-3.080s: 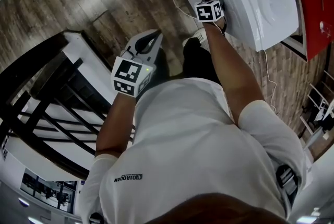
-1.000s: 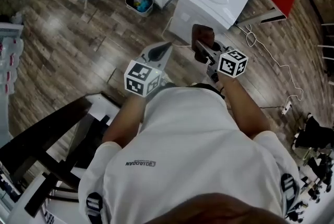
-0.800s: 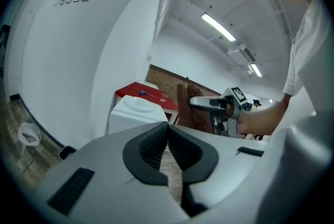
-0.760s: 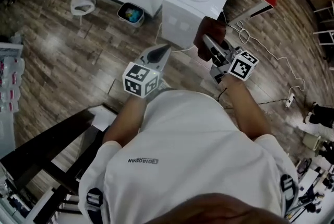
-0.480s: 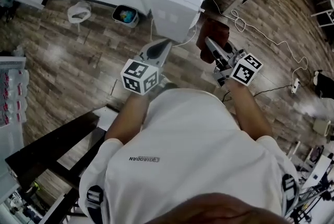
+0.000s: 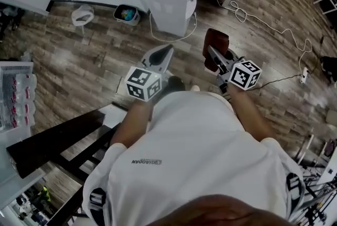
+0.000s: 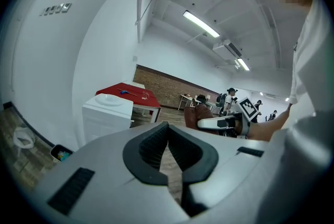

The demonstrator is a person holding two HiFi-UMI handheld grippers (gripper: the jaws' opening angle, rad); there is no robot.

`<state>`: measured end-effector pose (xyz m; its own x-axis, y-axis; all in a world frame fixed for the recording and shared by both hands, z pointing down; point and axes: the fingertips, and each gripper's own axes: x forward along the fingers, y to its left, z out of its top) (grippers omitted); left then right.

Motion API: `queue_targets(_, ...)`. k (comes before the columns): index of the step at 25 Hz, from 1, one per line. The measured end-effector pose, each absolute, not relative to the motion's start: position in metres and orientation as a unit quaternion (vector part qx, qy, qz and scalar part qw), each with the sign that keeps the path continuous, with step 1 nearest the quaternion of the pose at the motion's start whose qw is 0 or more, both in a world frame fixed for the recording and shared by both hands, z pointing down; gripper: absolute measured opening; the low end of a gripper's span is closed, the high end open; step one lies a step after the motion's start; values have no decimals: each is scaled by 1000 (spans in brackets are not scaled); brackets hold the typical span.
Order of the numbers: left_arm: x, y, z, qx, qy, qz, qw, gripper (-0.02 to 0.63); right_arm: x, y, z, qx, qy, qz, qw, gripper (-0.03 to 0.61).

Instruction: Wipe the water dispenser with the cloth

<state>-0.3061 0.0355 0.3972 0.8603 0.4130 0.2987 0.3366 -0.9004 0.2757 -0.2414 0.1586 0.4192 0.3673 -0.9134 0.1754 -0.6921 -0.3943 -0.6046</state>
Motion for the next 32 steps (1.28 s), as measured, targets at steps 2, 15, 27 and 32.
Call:
queue_targets(2, -316, 43, 398, 958, 194, 181, 112, -8, -251, 165, 416, -801, 511, -237, 203, 64)
queue_targets(15, -337, 93, 404, 945, 218, 216, 111, -8, -276, 214, 415, -832, 498, -209, 125, 64)
queue_targets(27, -333, 95, 413, 942, 212, 240, 103, -8, -285, 205, 420, -838, 504, -194, 78, 64)
queue_targets(32, -336, 105, 412, 942, 215, 235, 102, -8, -290, 216, 428, -839, 499, -202, 73, 64)
